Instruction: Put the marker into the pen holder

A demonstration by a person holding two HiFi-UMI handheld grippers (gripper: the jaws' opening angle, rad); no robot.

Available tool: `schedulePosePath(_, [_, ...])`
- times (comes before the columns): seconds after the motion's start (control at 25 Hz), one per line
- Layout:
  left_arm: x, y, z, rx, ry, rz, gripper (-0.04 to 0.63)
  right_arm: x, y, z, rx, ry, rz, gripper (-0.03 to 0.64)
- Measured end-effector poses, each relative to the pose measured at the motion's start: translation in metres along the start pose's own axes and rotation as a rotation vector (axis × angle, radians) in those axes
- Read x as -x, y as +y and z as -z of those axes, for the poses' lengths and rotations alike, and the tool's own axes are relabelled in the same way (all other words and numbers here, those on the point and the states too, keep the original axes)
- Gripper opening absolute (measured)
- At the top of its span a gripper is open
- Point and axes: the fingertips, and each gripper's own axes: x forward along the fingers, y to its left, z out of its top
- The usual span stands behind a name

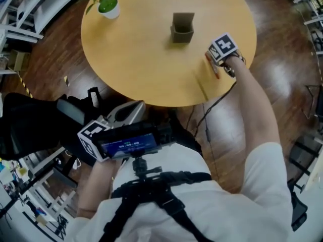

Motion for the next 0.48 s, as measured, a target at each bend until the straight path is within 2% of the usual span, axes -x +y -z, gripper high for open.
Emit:
schedulePosePath(0.16, [-0.008, 0.004, 0.002, 0.009, 0.008, -0.022, -0.005, -0.019, 0.002, -0.006, 0.024, 0.042, -0.033, 0.114])
schedulePosePath(0.36, [-0.013, 0.003, -0.001, 0.017, 0.015, -0.030, -0.005, -0.036, 0.004, 0.001, 0.085, 0.116, -0.001, 0.101])
schedulePosePath(0.48, [-0.015, 0.003, -0.003, 0.014, 0.017, -0.027, -0.005, -0.039, 0.006, 0.003, 0.097, 0.116, 0.002, 0.094])
